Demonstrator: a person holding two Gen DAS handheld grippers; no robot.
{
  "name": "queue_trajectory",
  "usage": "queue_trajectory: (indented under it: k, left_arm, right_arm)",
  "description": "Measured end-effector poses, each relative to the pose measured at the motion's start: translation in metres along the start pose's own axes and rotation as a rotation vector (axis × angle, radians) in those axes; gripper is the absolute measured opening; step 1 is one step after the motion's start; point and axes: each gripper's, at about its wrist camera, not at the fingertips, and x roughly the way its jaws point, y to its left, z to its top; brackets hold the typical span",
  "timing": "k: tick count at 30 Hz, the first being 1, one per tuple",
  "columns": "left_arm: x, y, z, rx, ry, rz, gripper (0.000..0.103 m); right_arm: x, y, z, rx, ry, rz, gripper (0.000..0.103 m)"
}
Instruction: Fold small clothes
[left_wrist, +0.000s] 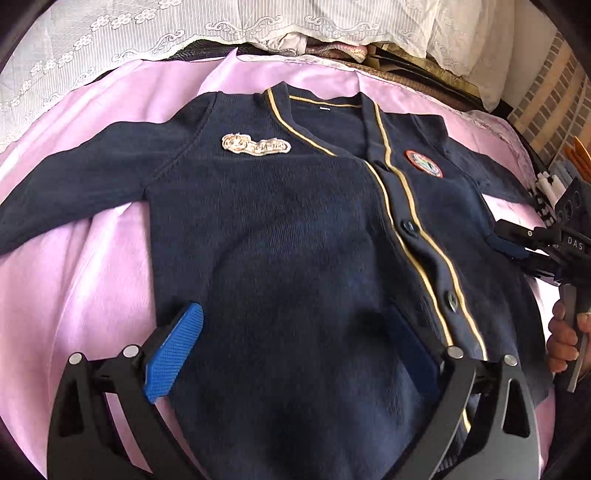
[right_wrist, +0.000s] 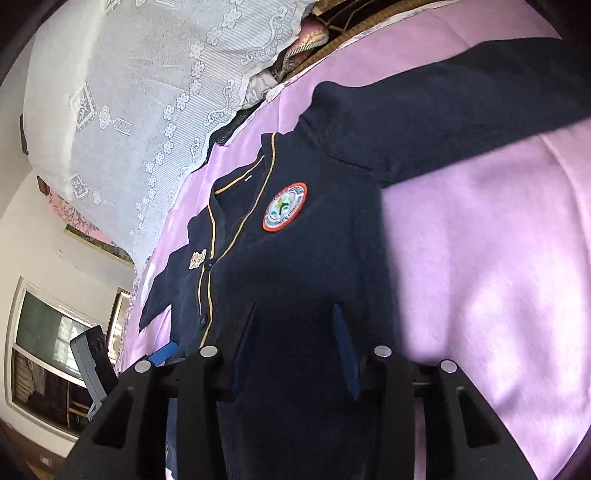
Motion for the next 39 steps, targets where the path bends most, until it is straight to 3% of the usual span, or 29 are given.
queue_trajectory:
  k: [3, 5, 8, 11, 13, 16, 19, 24, 28, 32, 36, 39]
  left_arm:
    - [-0.029, -0.006, -0.021, -0.002, -0.046, -0.035, 0.096]
    - [-0.057, -0.014, -0.036, 0.016, -0.125, -0.108, 0.096]
    - [-0.078, -0.031, -0.049, 0.073, -0.195, -0.123, 0.098]
    - [-0.057, -0.037, -0.057, 0.075, -0.085, -0.109, 0.098]
    - [-0.039, -0.036, -0.066, 0.065, 0.011, -0.101, 0.098]
    - [-0.047, -0.042, -0.076, 0.103, 0.009, -0.09, 0.098]
    - [-0.056, -0.044, -0.076, 0.115, -0.01, -0.1, 0.098]
    - [-0.081, -0.079, -0.041, 0.209, -0.162, 0.016, 0.098]
    - [-0.078, -0.123, 0.001, 0.27, -0.244, 0.017, 0.098]
    - [-0.046, -0.179, 0.04, 0.325, -0.257, 0.012, 0.098]
    - [-0.004, -0.238, 0.071, 0.41, -0.294, 0.071, 0.098]
    - [0.031, -0.269, 0.084, 0.462, -0.273, 0.088, 0.098]
  right_arm:
    - [-0.029, 0.017, -0.024, -0.078, -0.077, -0.126, 0.042]
    - [-0.048, 0.047, -0.045, -0.217, -0.145, -0.144, 0.05]
    - [-0.053, 0.093, -0.074, -0.432, -0.184, -0.222, 0.052]
    - [-0.029, 0.103, -0.098, -0.533, -0.084, -0.298, 0.052]
    - [-0.011, 0.094, -0.113, -0.535, 0.045, -0.323, 0.053]
    - [-0.024, 0.096, -0.127, -0.561, 0.054, -0.296, 0.058]
    - [-0.063, 0.083, -0.116, -0.455, -0.009, -0.194, 0.062]
    - [-0.121, 0.031, -0.036, -0.165, -0.261, -0.273, 0.062]
    - [-0.144, -0.014, 0.005, -0.007, -0.378, -0.333, 0.062]
    - [-0.149, -0.071, 0.026, 0.211, -0.413, -0.312, 0.062]
    - [-0.143, -0.11, 0.045, 0.351, -0.426, -0.312, 0.062]
    - [-0.136, -0.134, 0.06, 0.421, -0.443, -0.317, 0.062]
